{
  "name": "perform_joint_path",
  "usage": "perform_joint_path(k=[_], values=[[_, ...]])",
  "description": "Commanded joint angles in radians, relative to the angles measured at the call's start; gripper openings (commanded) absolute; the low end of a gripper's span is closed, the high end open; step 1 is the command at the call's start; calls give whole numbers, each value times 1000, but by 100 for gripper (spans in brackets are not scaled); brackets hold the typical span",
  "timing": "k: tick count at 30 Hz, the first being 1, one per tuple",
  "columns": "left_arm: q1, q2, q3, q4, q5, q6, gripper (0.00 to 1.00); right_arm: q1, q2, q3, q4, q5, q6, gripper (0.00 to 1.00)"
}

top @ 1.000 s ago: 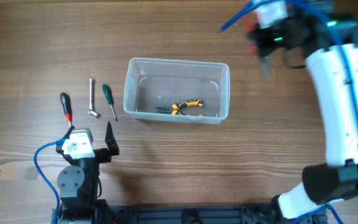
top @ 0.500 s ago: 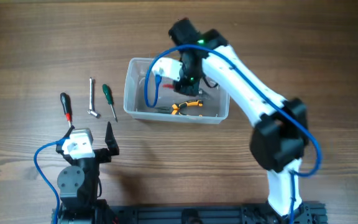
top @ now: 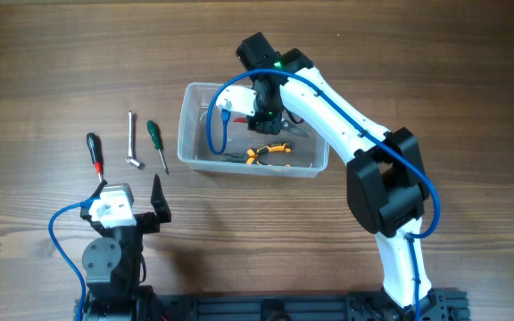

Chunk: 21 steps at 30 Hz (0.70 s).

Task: Pack container
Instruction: 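Carry the red cutters into the container and open the right gripper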

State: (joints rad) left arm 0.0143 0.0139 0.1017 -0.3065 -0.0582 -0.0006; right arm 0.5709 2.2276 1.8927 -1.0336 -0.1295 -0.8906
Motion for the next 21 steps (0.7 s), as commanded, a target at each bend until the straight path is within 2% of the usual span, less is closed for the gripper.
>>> perform_joint_path(k=[1,4,5,7,10,11,15,17,19,21], values=[[5,-7,-6,3,-6,16,100,-2,14,-4,2,6,-50,4],[5,-7,-6,3,-6,16,100,-2,39,-11,2,0,-23,4],[5,-7,-6,3,-6,16,100,-2,53,-29,6,-10,-18,8],[5,-7,-6,3,-6,16,100,-2,73,-51,10,-29,9,26],[5,-7,-6,3,-6,16,100,-2,76,-62,46,-64,38,27],[5,-7,-6,3,-6,16,100,-2,76,-62,54,-74,54,34],[5,-7,-6,3,-6,16,100,-1,56,-46,74,-74,133,49],[5,-7,-6,3,-6,16,100,-1,18,-14,76,-75,171,50],[5,-7,-6,3,-6,16,100,-1,-44,35,71,-69,247,51],[5,-7,-6,3,-6,16,100,-6,-135,98,54,-9,464,56]])
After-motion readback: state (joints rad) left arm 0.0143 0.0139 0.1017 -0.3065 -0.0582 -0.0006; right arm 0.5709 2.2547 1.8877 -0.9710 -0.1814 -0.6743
